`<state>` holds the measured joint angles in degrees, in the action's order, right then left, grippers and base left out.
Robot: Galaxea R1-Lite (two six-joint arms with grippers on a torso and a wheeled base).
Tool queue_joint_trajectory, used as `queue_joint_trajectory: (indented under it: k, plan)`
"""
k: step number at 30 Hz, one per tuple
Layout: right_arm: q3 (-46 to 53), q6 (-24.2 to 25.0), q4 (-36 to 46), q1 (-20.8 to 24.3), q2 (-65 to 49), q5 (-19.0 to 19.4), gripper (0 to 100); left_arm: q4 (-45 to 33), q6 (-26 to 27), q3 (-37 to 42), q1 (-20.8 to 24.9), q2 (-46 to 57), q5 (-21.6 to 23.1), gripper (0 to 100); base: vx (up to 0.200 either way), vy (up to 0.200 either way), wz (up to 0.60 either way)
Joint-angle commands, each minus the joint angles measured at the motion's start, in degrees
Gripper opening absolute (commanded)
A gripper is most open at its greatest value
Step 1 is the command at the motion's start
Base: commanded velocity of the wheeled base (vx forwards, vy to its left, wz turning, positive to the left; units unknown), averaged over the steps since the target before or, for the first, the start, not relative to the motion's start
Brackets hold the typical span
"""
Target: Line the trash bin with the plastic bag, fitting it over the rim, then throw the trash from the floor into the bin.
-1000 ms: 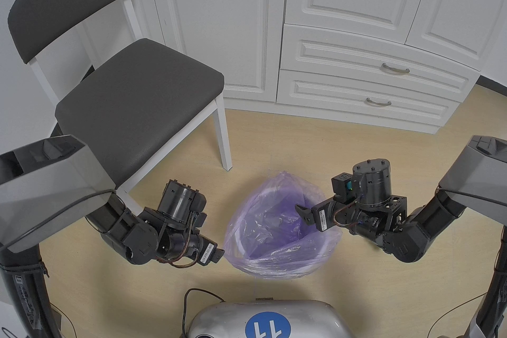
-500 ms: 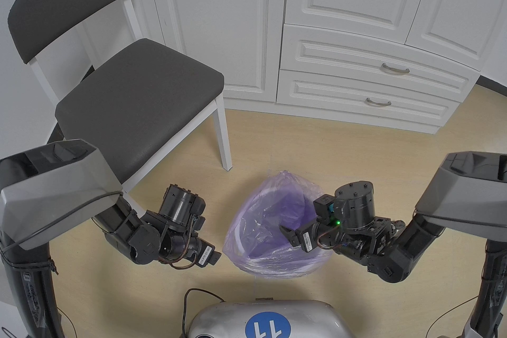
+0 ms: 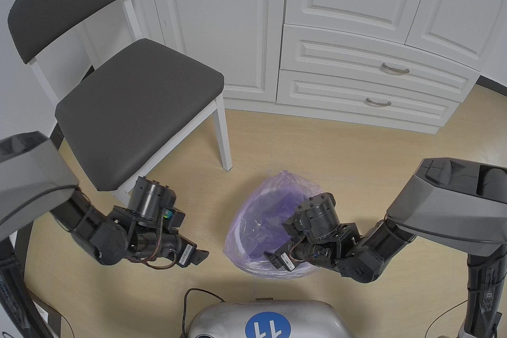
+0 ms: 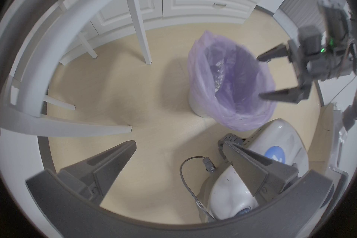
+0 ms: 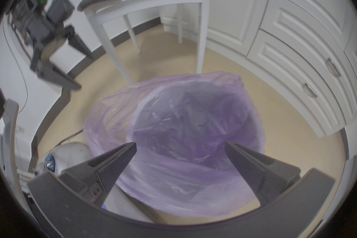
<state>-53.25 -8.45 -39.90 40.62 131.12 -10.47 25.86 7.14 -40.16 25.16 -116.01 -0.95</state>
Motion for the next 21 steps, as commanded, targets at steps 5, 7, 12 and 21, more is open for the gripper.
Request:
queue_joint_trajectory:
  k: [5,7,12,21]
  plan:
    - [-3.5,-3.3,12.0,6.9,-0.7,-3.5,100,5.5,0.6,12.9,-4.0,17.5,8.0,100,0.000,0.000,0.00]
    - [-2.9,-3.3,13.3,7.8,-0.5,-3.6,100,6.2,0.5,13.4,-4.3,17.3,8.2,100,0.000,0.000,0.00]
    - [-3.0,-3.2,13.8,8.4,2.0,-3.7,100,7.7,0.4,14.2,-4.2,16.3,8.2,100,0.000,0.000,0.00]
    - [-4.5,-2.9,13.9,7.0,6.1,-4.0,100,12.1,0.2,14.0,-3.5,12.6,8.2,100,0.000,0.000,0.00]
